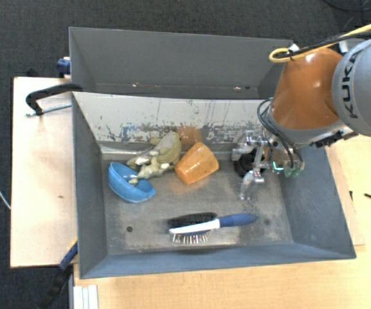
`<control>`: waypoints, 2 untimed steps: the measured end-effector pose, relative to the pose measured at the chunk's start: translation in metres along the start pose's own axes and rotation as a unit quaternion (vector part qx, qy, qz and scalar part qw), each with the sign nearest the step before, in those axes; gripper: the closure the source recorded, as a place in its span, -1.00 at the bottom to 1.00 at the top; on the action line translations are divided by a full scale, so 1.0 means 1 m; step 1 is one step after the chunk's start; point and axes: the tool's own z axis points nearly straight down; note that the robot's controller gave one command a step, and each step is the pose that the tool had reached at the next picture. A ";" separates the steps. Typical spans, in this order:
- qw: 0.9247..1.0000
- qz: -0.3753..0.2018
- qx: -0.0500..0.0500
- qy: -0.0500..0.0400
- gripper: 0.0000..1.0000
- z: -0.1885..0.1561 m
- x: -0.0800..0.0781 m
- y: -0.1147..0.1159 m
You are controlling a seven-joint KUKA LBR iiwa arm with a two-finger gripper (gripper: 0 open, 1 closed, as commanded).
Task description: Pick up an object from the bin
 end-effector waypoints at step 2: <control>0.998 -0.070 -0.001 -0.007 -1.00 0.041 0.061 0.081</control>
Offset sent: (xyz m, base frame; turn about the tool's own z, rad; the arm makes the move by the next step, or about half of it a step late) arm -0.0589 0.0336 -0.0731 -0.0997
